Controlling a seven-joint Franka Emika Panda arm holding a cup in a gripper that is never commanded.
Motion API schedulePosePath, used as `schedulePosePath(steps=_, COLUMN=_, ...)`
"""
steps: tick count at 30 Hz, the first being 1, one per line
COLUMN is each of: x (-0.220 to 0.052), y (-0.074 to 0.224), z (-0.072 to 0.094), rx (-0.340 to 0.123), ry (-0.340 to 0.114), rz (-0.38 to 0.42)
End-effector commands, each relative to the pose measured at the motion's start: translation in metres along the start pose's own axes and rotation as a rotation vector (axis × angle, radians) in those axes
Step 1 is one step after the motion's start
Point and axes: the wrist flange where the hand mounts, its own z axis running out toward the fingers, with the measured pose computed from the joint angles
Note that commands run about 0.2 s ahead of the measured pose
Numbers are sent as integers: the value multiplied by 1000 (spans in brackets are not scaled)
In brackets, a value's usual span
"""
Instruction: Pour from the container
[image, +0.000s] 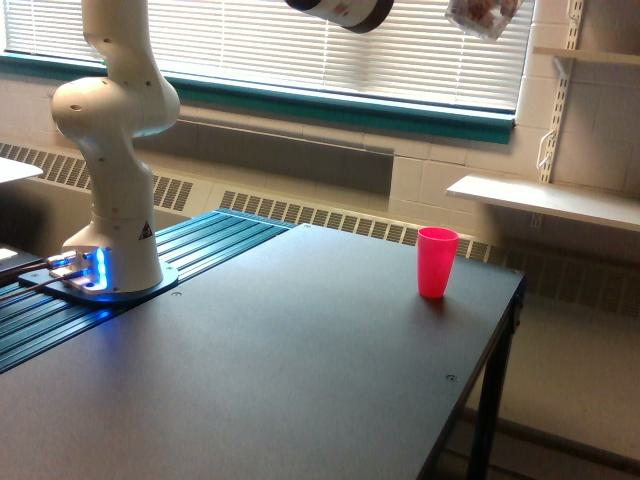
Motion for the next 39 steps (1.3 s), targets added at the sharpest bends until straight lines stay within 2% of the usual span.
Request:
schedulePosePath(steps=1, x=15, y=29, z=3, rx=-102, ry=-48, rz=163)
schedulePosePath(steps=3, x=11, y=36, z=4, rx=-129, ry=-80, rz=229)
schedulePosePath(steps=6, x=0, y=34, z=7, rx=-158, ry=-134, rz=258)
schedulePosePath(steps=7, x=-6, y=34, z=8, rx=-171, ry=-156, rz=257)
schedulePosePath(steps=9, x=-23, y=27, z=9, rx=-195, ry=-206, rz=202)
schedulePosePath(steps=12, x=-45, y=26, z=8, rx=-227, ry=-278, rz=259)
schedulePosePath(steps=15, x=-71, y=20, z=5, rx=-258, ry=-355, rz=279)
schedulePosePath(steps=21, x=-127, y=4, z=-4, rx=-327, ry=-501, rz=249)
schedulePosePath(steps=25, x=-164, y=-7, z=-10, rx=-376, ry=-600, rz=260)
schedulePosePath(steps=29, x=-197, y=-22, z=-17, rx=-423, ry=-679, rz=218)
schedulePosePath(steps=32, x=-218, y=-31, z=-23, rx=-459, ry=-734, rz=208)
schedulePosePath(steps=33, x=-224, y=-37, z=-24, rx=-458, ry=-744, rz=209)
schedulePosePath(steps=39, x=-248, y=-66, z=-35, rx=-439, ry=-761, rz=188)
